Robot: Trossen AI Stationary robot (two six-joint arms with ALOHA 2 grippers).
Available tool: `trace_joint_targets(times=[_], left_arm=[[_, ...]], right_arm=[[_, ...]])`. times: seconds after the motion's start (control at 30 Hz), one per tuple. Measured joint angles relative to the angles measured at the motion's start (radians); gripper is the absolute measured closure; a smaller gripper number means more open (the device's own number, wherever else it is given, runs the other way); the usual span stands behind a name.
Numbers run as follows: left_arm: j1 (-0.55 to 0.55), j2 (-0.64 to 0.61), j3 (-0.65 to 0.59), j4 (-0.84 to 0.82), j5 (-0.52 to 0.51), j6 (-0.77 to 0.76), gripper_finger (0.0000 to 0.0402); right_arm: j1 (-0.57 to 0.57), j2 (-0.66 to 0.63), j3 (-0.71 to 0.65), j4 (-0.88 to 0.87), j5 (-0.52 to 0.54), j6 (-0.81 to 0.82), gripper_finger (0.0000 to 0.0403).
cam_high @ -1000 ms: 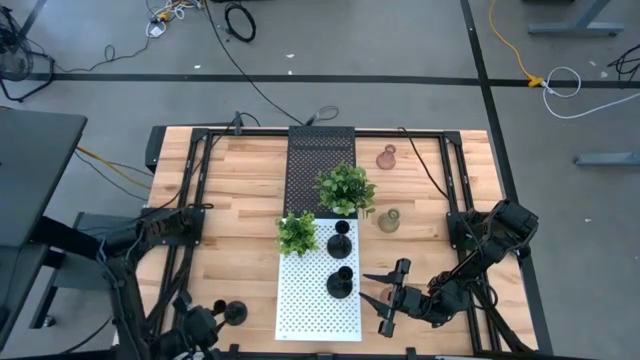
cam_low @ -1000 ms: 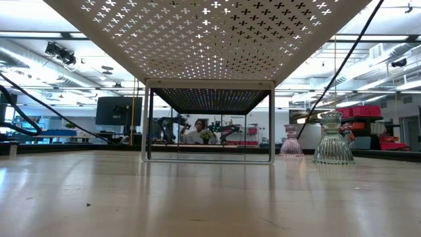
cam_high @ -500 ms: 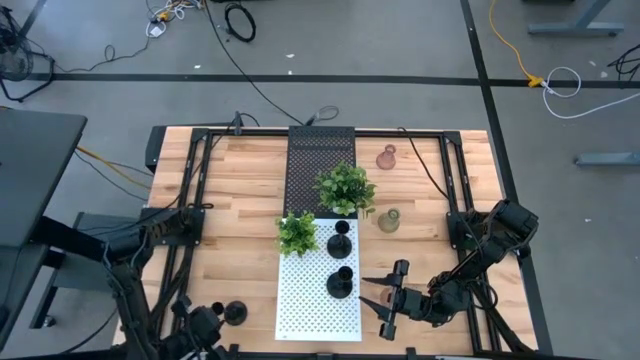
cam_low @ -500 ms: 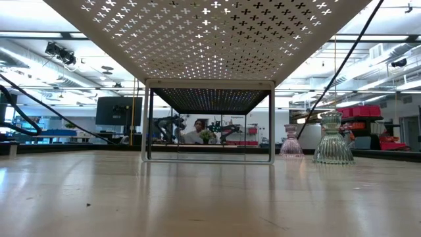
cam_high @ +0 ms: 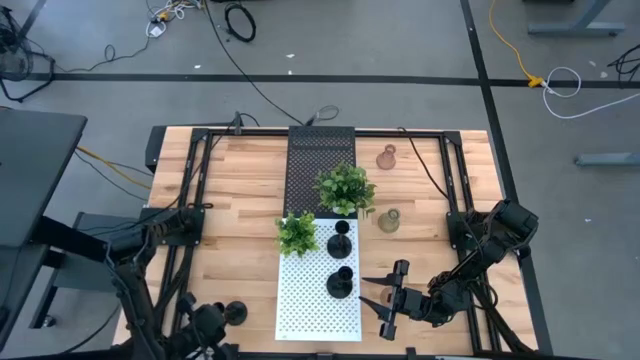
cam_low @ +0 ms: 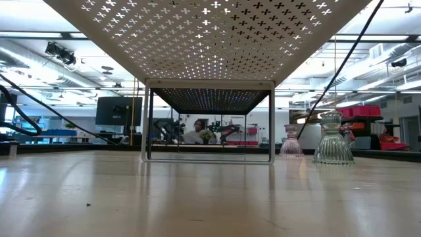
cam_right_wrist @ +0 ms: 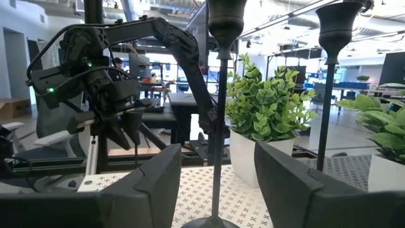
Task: Pick & Place candle stick holders
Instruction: Put the black candle holder on the white shelf
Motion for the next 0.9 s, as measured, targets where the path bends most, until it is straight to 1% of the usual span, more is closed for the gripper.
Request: trace_joint_targets(times=[0.07,0.1,0.23,0.33,0.4,0.47,0.63,0.67,0.83,0.9], left_arm=[[0.009,0.000,-0.021,0.000,0.048,-0.007,0.0282],[0.011,0.000,-0.039,0.001,0.055,-0.007,0.0282],[0.011,0.000,-0.135,0.002,0.048,-0.022,0.0283],[0.009,0.000,-0.173,0.011,0.058,-0.050,0.0284],[0.002,0.000,-0.172,0.014,0.055,-0.059,0.0293],[-0.006,0.000,-0.163,0.018,0.040,-0.060,0.0311],[-0.026,0.000,-0.141,0.019,-0.026,-0.064,0.0380],[-0.029,0.000,-0.137,0.023,-0.041,-0.065,0.0387],[-0.036,0.000,-0.133,0.024,-0.080,-0.065,0.0380],[-0.036,0.000,-0.133,0.024,-0.104,-0.065,0.0385]], right_arm=[[0.000,0.000,0.000,0.000,0.000,0.001,0.0203],[0.000,0.000,0.000,0.000,0.000,0.001,0.0203],[0.000,0.000,0.000,0.000,-0.001,0.004,0.0203],[0.000,0.000,0.000,0.000,-0.002,0.004,0.0203],[0.000,0.000,0.000,0.000,-0.004,0.004,0.0203],[0.000,0.000,0.000,0.000,-0.004,0.004,0.0203],[0.000,0.000,0.000,0.000,-0.005,0.007,0.0203],[0.000,0.000,0.000,0.000,-0.005,0.007,0.0203],[0.000,0.000,0.000,0.000,0.000,0.007,0.0203],[0.000,0.000,0.000,0.000,0.000,0.007,0.0203]])
